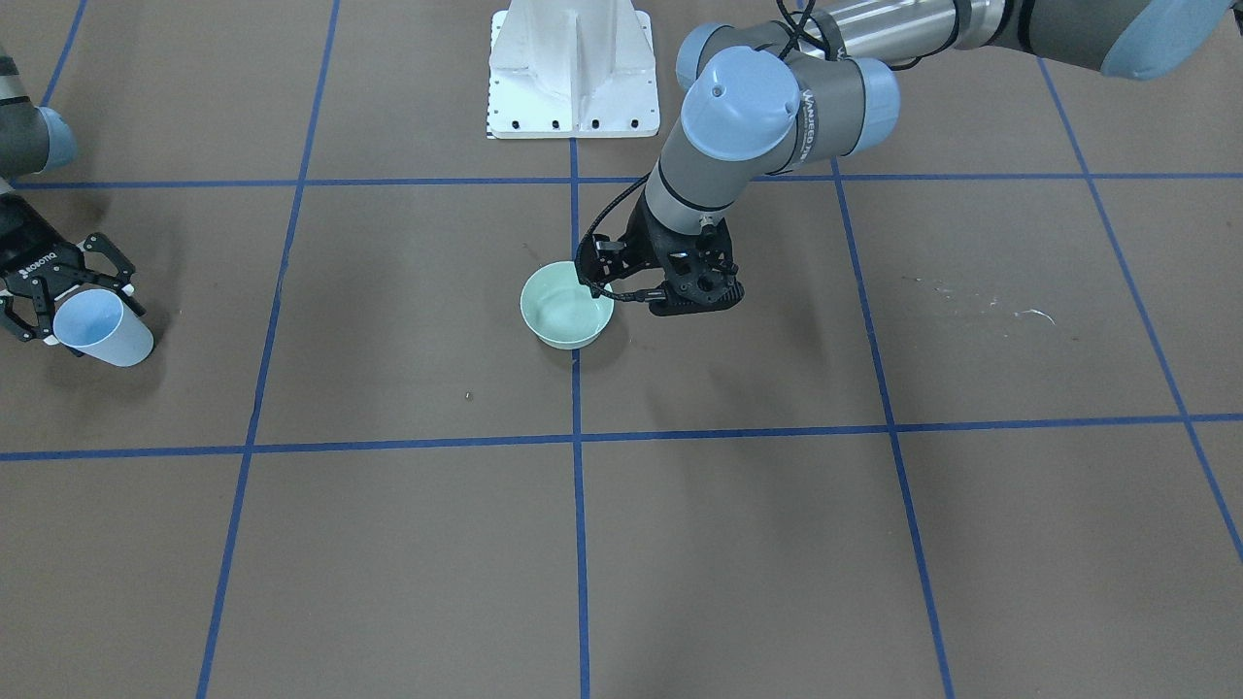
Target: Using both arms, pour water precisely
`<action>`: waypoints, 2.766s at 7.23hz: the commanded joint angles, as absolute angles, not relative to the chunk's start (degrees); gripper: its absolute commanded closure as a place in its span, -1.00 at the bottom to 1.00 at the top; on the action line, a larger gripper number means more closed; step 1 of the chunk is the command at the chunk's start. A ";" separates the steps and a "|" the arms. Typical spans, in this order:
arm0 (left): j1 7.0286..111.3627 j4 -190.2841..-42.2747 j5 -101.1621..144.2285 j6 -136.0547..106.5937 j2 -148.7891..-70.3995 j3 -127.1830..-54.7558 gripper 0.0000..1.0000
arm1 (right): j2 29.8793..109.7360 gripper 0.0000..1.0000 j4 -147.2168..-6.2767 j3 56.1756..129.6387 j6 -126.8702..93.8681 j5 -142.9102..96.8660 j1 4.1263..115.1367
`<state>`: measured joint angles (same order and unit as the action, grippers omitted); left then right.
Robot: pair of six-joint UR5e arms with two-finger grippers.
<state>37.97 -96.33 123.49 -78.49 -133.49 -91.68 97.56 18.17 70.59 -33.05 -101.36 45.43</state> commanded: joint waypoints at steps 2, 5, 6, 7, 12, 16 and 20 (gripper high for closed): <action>38.06 -96.33 123.57 -78.49 -133.42 -92.54 -0.98 | 97.38 0.94 18.19 71.89 -33.31 -101.34 45.44; 38.75 -94.83 123.84 -78.31 -132.89 -93.96 -0.98 | 95.98 1.00 17.06 75.66 -33.66 -101.25 45.53; 39.54 -94.92 124.10 -77.88 -131.32 -95.17 -0.98 | 94.93 1.00 14.44 76.63 -33.66 -101.25 45.53; 41.20 -94.92 124.28 -77.52 -130.44 -95.53 -0.98 | 93.79 1.00 9.45 78.82 -33.84 -101.34 45.53; 50.25 -94.75 124.37 -62.79 -125.78 -92.57 -0.99 | 84.40 1.00 -29.89 100.33 -40.12 -98.72 39.41; 55.36 -94.57 124.37 -52.15 -125.77 -85.80 -0.98 | 70.01 1.00 -63.55 107.31 -40.52 -84.47 23.23; 57.30 -92.91 124.19 -45.81 -125.68 -83.06 -0.98 | 58.99 1.00 -86.79 106.44 -35.63 -86.83 21.27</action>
<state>57.00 -93.93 124.22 -47.55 -125.75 -83.57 61.38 -81.01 106.76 -38.48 -85.81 21.57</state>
